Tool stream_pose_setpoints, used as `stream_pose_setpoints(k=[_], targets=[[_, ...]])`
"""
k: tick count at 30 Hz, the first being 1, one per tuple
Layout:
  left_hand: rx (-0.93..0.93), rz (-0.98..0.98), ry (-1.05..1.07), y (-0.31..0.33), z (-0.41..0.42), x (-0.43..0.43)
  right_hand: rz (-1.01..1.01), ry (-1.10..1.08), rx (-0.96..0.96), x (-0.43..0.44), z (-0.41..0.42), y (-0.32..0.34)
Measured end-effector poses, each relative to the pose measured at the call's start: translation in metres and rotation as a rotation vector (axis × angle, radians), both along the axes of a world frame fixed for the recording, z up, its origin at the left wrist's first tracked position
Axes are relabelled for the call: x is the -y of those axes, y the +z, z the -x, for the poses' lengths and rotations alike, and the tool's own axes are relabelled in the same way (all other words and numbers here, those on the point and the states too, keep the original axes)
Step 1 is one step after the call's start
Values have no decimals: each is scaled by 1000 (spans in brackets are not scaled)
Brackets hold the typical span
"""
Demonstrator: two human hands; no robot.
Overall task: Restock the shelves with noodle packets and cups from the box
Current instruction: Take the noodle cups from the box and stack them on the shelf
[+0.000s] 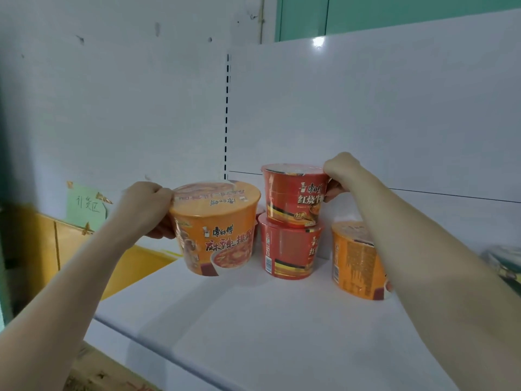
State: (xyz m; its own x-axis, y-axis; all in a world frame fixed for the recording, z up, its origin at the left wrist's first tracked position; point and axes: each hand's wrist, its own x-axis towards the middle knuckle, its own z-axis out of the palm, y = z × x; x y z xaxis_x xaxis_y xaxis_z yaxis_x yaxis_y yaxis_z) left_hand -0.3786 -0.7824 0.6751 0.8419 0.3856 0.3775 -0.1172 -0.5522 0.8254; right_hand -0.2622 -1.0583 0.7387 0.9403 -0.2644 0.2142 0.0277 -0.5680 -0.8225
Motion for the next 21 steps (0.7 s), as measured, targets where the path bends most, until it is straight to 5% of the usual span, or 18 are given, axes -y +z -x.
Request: stream_pose_setpoints(k=[21], targets=[[-15, -21, -121, -5, -9, 7, -13, -71, 80, 12, 6, -6]])
